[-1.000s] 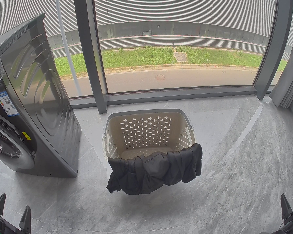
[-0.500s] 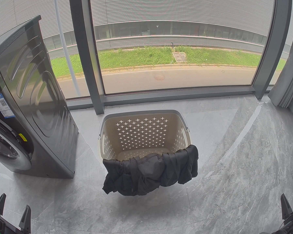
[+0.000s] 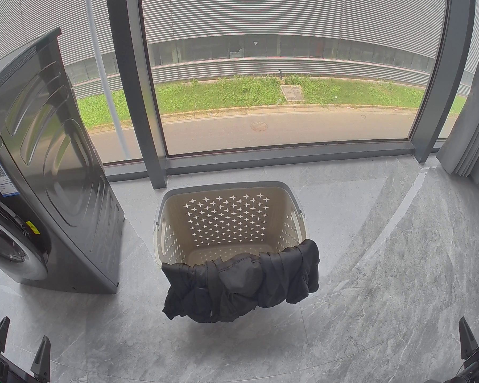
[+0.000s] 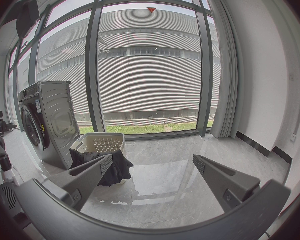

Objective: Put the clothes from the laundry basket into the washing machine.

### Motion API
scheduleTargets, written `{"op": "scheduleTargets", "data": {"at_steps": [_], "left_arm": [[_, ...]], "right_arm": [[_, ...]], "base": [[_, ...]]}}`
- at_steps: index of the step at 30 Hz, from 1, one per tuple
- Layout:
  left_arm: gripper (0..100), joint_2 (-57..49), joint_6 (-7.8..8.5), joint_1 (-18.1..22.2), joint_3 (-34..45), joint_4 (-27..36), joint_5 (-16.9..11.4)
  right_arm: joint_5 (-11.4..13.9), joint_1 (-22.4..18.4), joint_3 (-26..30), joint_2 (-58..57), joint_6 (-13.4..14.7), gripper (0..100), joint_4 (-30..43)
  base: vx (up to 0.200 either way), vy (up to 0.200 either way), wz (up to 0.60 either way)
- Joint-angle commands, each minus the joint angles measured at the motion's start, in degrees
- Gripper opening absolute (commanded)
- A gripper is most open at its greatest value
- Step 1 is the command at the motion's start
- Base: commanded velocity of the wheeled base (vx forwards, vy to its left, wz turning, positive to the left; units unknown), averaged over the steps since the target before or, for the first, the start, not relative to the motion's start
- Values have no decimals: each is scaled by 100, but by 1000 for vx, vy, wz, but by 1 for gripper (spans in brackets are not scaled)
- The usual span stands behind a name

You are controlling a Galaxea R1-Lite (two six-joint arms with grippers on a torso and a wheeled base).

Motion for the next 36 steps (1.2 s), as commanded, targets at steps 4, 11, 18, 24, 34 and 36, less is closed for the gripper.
{"op": "scheduleTargets", "data": {"at_steps": [4, 11, 18, 24, 34, 36], "left_arm": [[100, -93, -4, 2, 101, 2, 2], [100, -93, 5, 2, 101, 2, 2], [100, -93, 5, 2, 92, 2, -7], [100, -84, -13, 2, 92, 2, -7], [100, -84, -13, 2, 92, 2, -7], [100, -84, -4, 2, 92, 2, -7]], "right_arm": [[2, 1, 101, -93, 0, 100, -2], [2, 1, 101, -93, 0, 100, -2], [2, 1, 101, -93, 0, 100, -2], [2, 1, 101, -93, 0, 100, -2], [2, 1, 101, -93, 0, 100, -2], [2, 1, 101, -93, 0, 100, -2]], "base": [[200, 0, 0], [171, 0, 0], [0, 0, 0], [67, 0, 0], [80, 0, 0], [0, 0, 0]]}}
